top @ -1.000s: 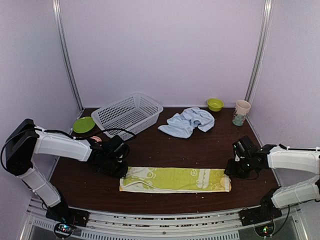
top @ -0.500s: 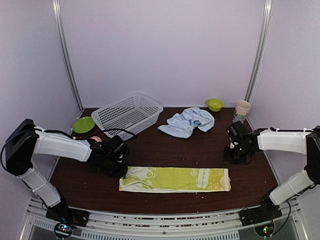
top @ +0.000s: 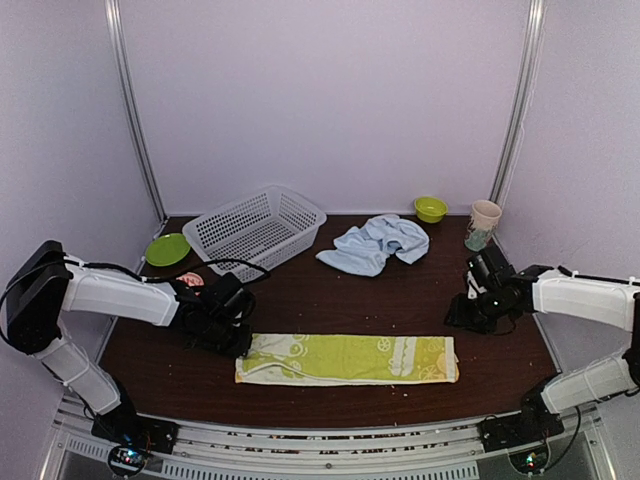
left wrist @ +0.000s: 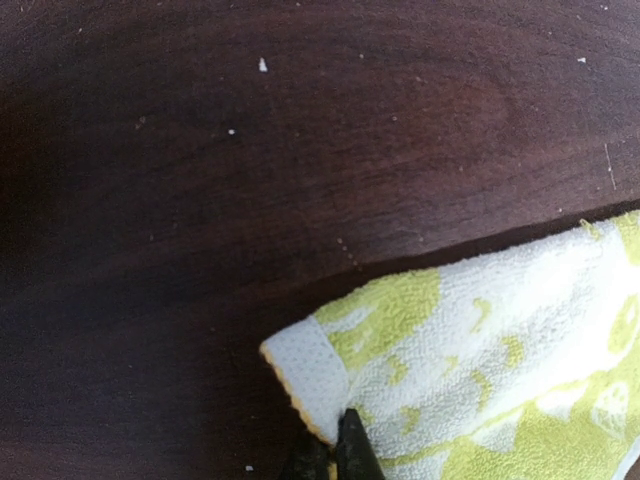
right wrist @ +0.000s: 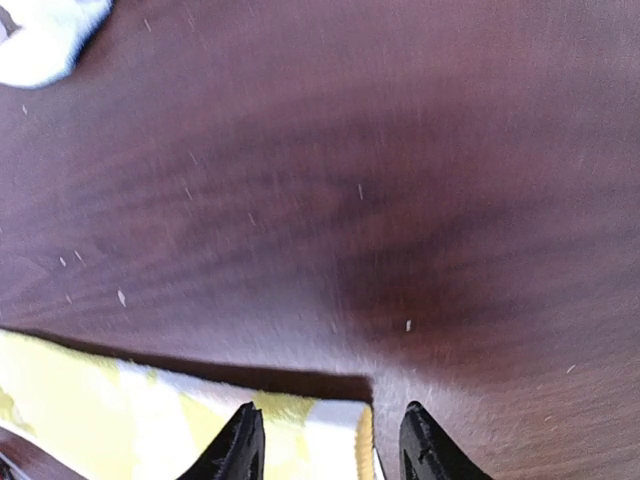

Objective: Roll the towels
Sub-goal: Smooth out the towel at the center of the board.

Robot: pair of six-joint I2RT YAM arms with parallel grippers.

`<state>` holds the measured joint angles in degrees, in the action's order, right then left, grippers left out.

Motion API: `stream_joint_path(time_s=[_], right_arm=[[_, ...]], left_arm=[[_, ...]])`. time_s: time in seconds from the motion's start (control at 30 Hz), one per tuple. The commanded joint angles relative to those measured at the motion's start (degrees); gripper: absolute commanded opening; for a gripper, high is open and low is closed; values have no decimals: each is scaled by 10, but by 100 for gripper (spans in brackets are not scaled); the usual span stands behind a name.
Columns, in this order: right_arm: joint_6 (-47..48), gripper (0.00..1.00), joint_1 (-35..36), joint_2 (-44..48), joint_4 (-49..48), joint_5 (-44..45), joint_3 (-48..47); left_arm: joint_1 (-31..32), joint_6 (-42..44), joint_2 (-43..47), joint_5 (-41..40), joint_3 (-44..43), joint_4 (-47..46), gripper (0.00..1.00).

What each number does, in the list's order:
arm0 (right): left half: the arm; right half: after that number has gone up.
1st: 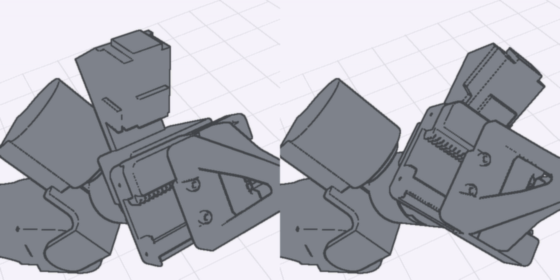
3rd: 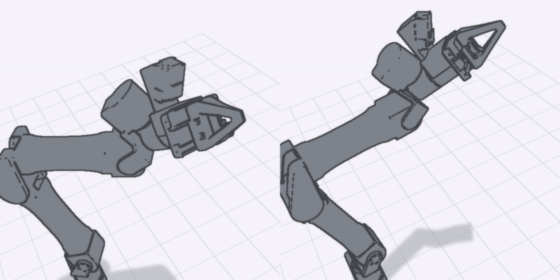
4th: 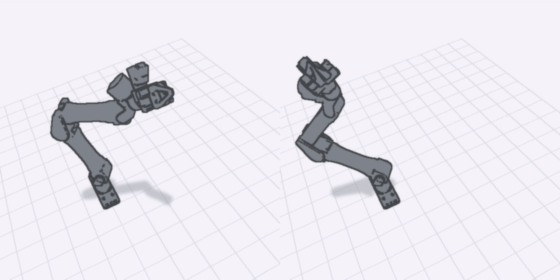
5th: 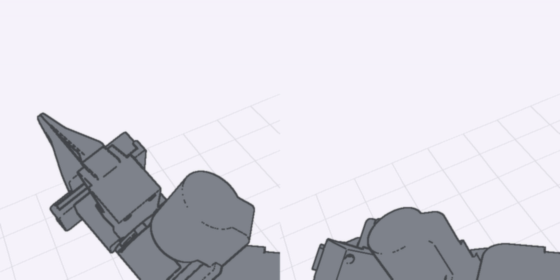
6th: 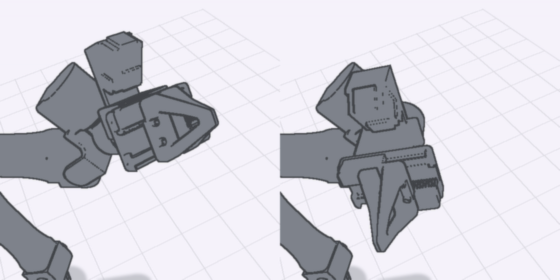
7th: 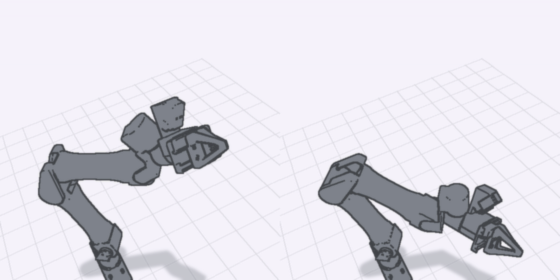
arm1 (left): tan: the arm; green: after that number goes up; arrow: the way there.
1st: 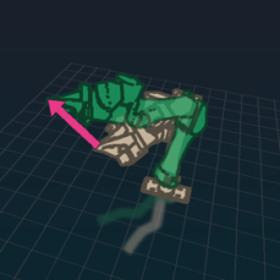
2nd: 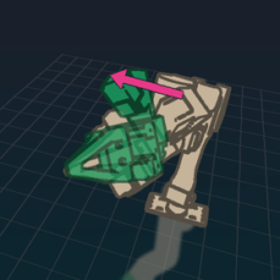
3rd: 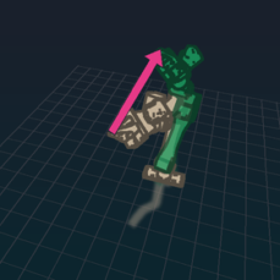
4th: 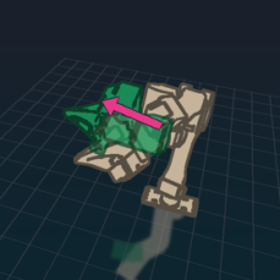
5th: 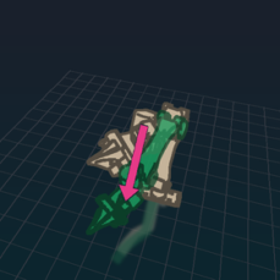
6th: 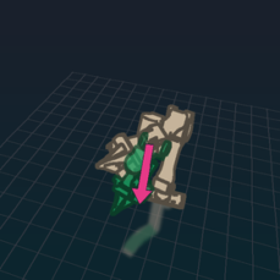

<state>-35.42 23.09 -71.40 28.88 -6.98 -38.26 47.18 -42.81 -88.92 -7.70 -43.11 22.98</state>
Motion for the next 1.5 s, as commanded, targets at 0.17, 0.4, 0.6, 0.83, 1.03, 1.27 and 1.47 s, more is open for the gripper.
stream_joint_path(time_s=[0.17,0.4,0.6,0.83,1.03,1.27,1.47], right_arm=[[-53,34,-3,-14,-69,-95,74],[-27,0,-2,-20,-40,-28,49],[31,0,-2,-63,24,69,-32],[60,0,-4,-136,32,101,-69],[60,39,-4,-135,42,89,-81],[52,53,17,-43,91,58,-106],[25,44,72,2,69,0,-74]], left_arm=[[-5,11,-17,2,-7,19,0],[-5,12,-19,5,-1,19,0],[-5,16,-23,6,5,18,0],[-5,17,-26,12,12,10,0],[-1,24,-10,18,9,21,0],[15,30,51,22,-39,84,56],[72,25,80,12,-101,142,62]])
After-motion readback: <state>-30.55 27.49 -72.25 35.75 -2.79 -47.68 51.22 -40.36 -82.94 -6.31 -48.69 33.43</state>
